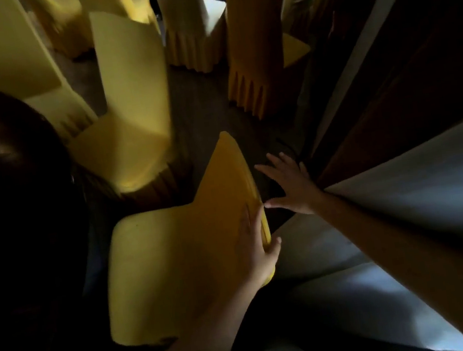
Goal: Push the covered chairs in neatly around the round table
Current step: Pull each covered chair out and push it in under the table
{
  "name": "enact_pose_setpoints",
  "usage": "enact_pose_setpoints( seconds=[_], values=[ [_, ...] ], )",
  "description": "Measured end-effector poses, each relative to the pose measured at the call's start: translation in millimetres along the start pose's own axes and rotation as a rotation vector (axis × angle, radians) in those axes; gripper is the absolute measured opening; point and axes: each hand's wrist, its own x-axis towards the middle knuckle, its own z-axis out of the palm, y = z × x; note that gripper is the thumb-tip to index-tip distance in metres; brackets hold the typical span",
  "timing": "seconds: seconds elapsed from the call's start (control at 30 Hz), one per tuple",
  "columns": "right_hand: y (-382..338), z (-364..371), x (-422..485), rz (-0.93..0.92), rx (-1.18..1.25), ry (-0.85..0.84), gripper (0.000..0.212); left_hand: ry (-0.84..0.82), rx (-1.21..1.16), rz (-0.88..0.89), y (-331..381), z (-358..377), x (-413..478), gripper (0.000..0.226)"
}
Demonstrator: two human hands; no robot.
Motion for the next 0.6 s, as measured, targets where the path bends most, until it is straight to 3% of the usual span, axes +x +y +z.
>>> enact_pose_setpoints(
  seconds=[0.1, 0.2, 0.4, 0.6],
  values=[
    [12.1, -4.8, 26.0, -0.222, -0.092, -0.14, 0.105, 0.009, -0.037, 0.009, -3.4, -1.8, -3.4, 0.082],
    [19.4, -7.0, 53.9, -0.317, -0.106, -0.211, 0.112, 0.037, 0.076, 0.02, -7.1, -4.7, -6.0, 0.085],
    [23.5, -3.3, 85.4, -0.38, -0.089, -0.283, 0.132, 0.067, 0.139, 0.092, -1.2, -9.7, -7.7, 0.085],
    [23.7, 1.5, 87.4, -0.414, 0.034, -0.284, 0.133, 0.027, 0.083, 0.042, -7.2, -12.6, -5.9, 0.076]
  ],
)
